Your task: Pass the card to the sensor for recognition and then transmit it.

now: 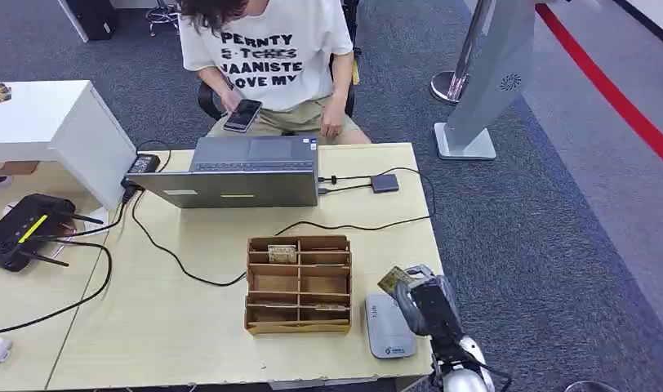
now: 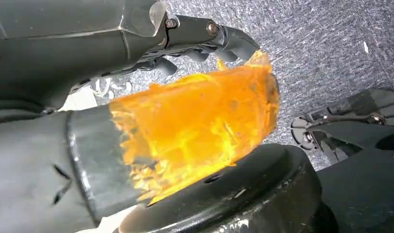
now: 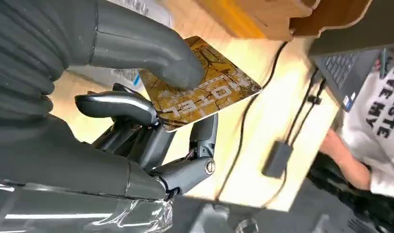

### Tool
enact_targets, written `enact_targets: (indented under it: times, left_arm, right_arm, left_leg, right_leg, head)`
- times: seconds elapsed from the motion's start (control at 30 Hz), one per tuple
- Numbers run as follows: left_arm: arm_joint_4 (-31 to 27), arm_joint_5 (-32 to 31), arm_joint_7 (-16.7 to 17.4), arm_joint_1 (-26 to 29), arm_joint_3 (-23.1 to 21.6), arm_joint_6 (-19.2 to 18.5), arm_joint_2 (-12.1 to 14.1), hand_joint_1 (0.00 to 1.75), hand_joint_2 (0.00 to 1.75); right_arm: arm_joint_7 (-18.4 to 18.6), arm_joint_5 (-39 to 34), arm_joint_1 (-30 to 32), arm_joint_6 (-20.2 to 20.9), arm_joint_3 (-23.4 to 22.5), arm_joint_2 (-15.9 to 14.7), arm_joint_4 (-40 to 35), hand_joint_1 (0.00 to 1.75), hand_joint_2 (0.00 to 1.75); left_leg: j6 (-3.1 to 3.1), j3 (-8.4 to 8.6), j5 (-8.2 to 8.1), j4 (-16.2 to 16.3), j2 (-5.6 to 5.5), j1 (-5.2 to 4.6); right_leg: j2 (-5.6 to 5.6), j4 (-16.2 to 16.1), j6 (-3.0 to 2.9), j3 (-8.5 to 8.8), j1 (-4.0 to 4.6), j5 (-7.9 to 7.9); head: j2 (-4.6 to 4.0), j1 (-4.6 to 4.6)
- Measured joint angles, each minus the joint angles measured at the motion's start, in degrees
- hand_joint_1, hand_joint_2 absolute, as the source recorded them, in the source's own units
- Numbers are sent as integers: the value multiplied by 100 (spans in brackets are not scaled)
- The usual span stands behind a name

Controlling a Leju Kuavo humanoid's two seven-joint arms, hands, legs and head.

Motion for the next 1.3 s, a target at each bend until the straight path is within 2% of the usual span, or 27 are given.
enact_targets:
  times: [0.13,0.33,0.47,0.53,0.7,0.97,1.3]
  left_arm:
    - [0,31,0,1,-26,20,0,0,0]
    - [0,70,-2,2,-42,33,2,0,0]
    - [0,85,-17,1,-44,46,7,0,0]
    - [0,92,-26,1,-46,46,7,0,0]
    - [0,129,-52,0,-46,42,9,0,0]
    - [0,171,-59,0,-68,44,20,0,0]
    - [0,186,-59,-1,-83,44,28,0,0]
  right_arm:
    - [-377,-1429,116,467,-250,0,-42,175,175]
    - [-478,-2556,306,846,-558,-6,-203,175,175]
    - [-609,-3388,417,1518,-625,-87,-303,175,175]
    - [-659,-3474,463,1719,-619,-142,-352,175,175]
    - [-725,-3221,525,1809,-541,-345,-441,175,175]
    - [-721,-2785,568,1613,-215,-693,-465,175,175]
    - [-677,-2602,560,1429,43,-865,-439,175,175]
  left_leg:
    - [0,0,0,0,0,0]
    - [0,0,0,0,0,0]
    - [0,0,0,0,0,0]
    - [0,0,0,0,0,0]
    - [0,0,0,0,0,0]
    - [0,0,0,0,1,0]
    - [0,0,0,0,0,0]
  right_leg:
    - [0,0,0,0,0,0]
    - [0,-1,0,0,0,0]
    - [0,-1,0,0,0,0]
    - [0,-1,0,0,0,0]
    - [0,-1,0,1,0,0]
    - [0,-1,0,0,0,0]
    - [0,-1,0,1,0,0]
  head:
    - [0,0]
    - [0,0]
    - [0,0]
    - [0,0]
    - [0,2]
    - [0,0]
    - [0,2]
